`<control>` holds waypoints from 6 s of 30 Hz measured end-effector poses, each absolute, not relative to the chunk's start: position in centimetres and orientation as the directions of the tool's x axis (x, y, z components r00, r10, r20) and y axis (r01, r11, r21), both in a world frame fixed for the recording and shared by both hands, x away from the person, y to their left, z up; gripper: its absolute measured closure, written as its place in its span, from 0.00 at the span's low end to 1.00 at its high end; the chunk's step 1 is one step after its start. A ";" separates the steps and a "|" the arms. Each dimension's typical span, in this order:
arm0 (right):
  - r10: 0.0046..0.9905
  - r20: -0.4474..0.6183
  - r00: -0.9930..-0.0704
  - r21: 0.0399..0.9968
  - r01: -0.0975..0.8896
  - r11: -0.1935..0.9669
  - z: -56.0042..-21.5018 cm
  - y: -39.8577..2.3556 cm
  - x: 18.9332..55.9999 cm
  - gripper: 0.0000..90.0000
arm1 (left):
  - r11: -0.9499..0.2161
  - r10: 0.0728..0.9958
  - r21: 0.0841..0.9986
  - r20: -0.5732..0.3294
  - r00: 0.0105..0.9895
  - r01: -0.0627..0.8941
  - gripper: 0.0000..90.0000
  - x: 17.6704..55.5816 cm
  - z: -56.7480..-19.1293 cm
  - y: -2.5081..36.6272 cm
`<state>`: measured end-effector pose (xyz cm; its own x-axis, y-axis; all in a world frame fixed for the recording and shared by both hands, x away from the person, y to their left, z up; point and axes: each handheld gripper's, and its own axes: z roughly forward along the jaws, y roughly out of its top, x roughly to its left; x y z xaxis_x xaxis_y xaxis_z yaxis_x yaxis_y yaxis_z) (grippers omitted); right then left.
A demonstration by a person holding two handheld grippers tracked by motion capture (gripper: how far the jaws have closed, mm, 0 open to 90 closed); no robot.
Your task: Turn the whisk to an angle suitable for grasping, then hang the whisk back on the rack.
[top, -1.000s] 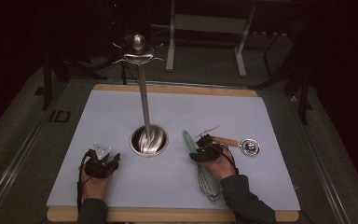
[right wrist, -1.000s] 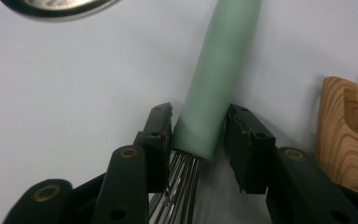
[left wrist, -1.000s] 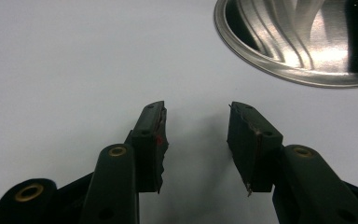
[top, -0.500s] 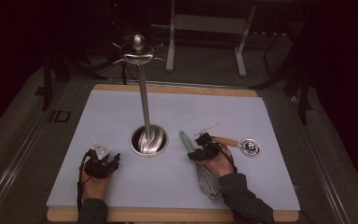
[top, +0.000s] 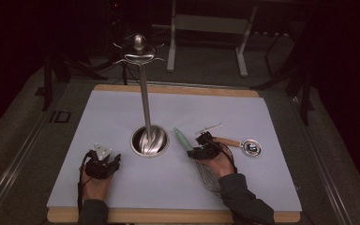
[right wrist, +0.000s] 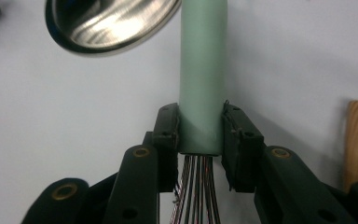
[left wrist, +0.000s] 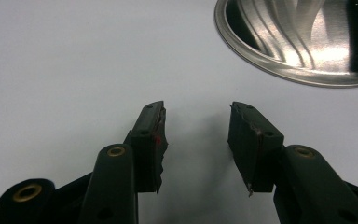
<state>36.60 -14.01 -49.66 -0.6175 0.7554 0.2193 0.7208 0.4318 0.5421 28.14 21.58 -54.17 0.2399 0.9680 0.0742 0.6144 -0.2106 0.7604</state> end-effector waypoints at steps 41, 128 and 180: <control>0.706 0.225 -0.672 0.760 0.574 0.304 -43.7 -14.4 35.2 0.77 | -0.210 0.968 0.763 0.076 0.237 0.611 0.63 28.1 -54.1 21.6; 0.475 -0.105 -0.874 0.982 -0.016 0.189 -32.3 -9.8 31.2 0.77 | -0.215 0.967 0.764 0.078 0.243 0.609 0.62 28.1 -54.2 21.5; 0.546 -0.100 -0.832 0.964 0.056 0.261 -32.4 -6.2 32.9 0.74 | -0.211 0.967 0.766 0.074 0.242 0.607 0.62 28.0 -54.1 21.5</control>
<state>32.85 -6.17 -32.40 -0.8317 0.5461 -0.0997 0.0560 0.2612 0.9637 28.05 21.55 -54.15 0.2423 0.9674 0.0744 0.6073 -0.2110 0.7660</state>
